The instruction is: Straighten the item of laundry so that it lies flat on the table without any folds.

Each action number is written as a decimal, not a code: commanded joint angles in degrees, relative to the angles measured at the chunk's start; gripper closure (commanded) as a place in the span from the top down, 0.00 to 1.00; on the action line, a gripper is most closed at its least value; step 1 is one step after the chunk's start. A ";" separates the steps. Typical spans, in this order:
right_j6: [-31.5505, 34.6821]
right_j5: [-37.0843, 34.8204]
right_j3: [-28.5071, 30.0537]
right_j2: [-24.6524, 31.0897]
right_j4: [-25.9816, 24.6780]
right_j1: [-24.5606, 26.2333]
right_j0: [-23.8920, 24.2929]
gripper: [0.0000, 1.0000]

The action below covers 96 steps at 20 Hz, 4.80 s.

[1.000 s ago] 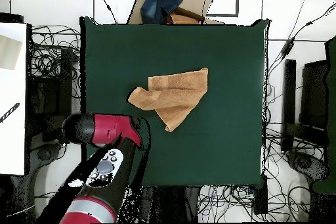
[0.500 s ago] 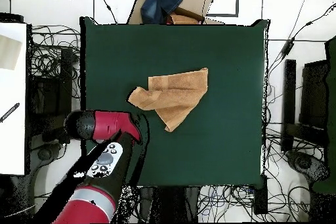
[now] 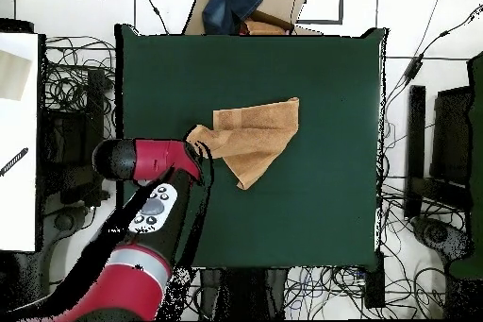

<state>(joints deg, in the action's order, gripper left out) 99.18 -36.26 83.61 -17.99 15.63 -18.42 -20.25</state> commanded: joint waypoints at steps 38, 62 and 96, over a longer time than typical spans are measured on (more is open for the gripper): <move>13.55 -8.67 -5.59 2.45 1.59 -0.33 3.65 1.00; 12.87 -4.22 -5.53 -0.02 -1.19 1.06 2.56 1.00; 15.53 -0.22 -8.96 -5.06 -0.72 5.78 -1.36 1.00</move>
<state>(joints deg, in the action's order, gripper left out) 99.18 -40.38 72.60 -23.32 15.88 -12.60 -20.12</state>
